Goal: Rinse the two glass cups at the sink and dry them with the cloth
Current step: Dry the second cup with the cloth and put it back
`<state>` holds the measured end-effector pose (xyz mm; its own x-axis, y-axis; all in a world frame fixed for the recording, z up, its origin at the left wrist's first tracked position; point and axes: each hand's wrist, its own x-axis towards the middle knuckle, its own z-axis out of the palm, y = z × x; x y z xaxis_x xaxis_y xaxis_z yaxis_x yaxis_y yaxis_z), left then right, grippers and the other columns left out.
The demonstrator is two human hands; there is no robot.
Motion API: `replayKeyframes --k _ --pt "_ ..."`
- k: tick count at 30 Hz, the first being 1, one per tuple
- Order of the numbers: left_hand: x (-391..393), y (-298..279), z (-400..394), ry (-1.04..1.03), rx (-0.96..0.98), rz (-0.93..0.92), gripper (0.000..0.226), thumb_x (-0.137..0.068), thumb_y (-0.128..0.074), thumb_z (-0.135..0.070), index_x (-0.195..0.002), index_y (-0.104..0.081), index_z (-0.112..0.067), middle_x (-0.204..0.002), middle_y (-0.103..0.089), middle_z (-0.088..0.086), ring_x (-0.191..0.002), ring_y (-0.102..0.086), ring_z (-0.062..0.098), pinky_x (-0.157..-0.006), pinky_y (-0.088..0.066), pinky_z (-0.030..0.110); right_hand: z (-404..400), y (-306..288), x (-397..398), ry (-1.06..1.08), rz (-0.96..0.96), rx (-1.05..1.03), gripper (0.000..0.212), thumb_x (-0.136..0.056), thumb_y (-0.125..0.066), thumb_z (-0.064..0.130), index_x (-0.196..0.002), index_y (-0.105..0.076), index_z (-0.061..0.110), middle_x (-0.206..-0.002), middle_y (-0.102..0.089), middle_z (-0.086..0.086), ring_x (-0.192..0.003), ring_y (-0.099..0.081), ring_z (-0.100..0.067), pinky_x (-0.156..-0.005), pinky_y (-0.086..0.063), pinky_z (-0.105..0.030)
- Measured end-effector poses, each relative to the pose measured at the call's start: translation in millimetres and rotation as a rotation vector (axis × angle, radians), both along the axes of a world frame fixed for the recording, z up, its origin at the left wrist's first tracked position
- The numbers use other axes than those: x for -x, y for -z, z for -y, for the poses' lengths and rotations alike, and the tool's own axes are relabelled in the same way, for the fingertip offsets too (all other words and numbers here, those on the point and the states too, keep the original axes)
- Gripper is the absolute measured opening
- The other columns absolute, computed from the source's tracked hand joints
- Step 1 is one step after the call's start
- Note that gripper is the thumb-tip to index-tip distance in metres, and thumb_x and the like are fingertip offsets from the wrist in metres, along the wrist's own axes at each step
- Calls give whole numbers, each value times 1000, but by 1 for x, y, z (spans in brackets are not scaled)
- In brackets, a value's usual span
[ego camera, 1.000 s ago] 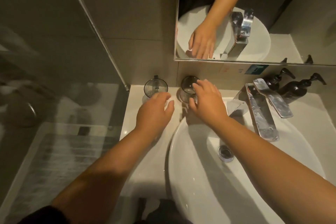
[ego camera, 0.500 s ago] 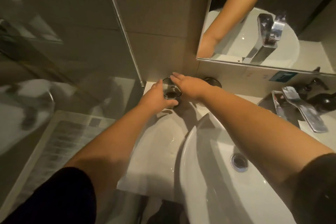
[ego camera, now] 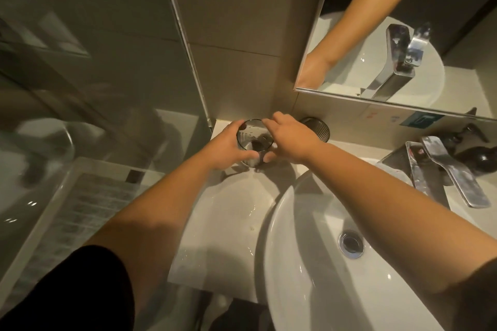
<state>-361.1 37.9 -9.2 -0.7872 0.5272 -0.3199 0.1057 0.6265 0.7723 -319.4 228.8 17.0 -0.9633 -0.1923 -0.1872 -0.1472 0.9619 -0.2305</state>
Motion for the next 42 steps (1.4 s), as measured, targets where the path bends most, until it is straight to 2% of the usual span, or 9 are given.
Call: replayKeyframes --k 5,8,12,16,19,27,32,36,42 --pt "11 -6 7 99 7 69 91 -84 -82 -24 -157 -28 -23 -128 -47 -17 -120 -45 6 -76 -32 -7 -4 -2 9 -96 79 -86 98 -78 -76 33 -152 -18 11 -156 -28 -12 -139 -32 -29 -110 -33 -37" --pt "12 -5 11 77 15 114 95 -87 -79 -28 -160 -18 -30 -155 -41 -8 -140 -38 12 -104 -29 15 3 -1 9 -43 69 -75 95 -78 -76 34 -151 -20 10 -143 -44 -14 -125 -47 -32 -98 -42 -38" --pt "0 2 15 -69 -74 126 84 -93 -73 -23 -160 -21 -29 -163 -34 -3 -148 -34 16 -109 -29 26 10 4 3 102 26 -41 92 -74 -79 42 -145 -32 8 -130 -52 -15 -118 -51 -34 -92 -44 -39" --pt "-24 6 7 -298 -243 157 59 -98 -65 -16 -151 -42 -30 -130 -61 -15 -123 -57 5 -76 -47 8 22 9 -6 307 -18 6 75 -70 -80 48 -122 -45 7 -116 -54 -15 -105 -58 -36 -78 -45 -38" --pt "-35 8 -4 -335 -373 137 40 -99 -56 -6 -113 -58 -44 -90 -72 -37 -84 -68 -13 -61 -47 4 31 14 -15 496 -14 134 77 -62 -85 50 -112 -42 9 -113 -52 -15 -99 -61 -39 -70 -42 -37" --pt "-19 3 -11 -419 -402 167 39 -100 -47 -2 -123 -68 -25 -90 -72 -11 -69 -65 -4 -63 -51 14 26 15 -27 643 75 605 72 -63 -88 42 -116 -46 17 -110 -59 -3 -87 -60 -15 -70 -47 -28" --pt "-7 -5 -11 -409 -358 196 39 -106 -44 -5 -129 -58 -33 -96 -64 -16 -71 -65 -9 -55 -51 8 10 19 -31 617 126 662 87 -72 -83 38 -144 -38 17 -140 -49 -9 -123 -51 -23 -97 -41 -32" --pt "-1 -10 -15 -421 -281 200 37 -106 -48 -12 -141 -56 -18 -114 -63 2 -89 -62 13 -73 -57 25 13 22 -34 601 90 671 85 -75 -80 36 -147 -36 22 -137 -54 -5 -125 -50 -21 -91 -36 -26" --pt "-12 7 -27 -654 -300 135 14 -101 -53 -20 -99 -65 -13 -86 -66 4 -82 -65 25 -86 -61 48 22 22 -39 650 -16 699 68 -78 -78 34 -137 -48 26 -125 -62 3 -115 -57 -16 -81 -36 -22"
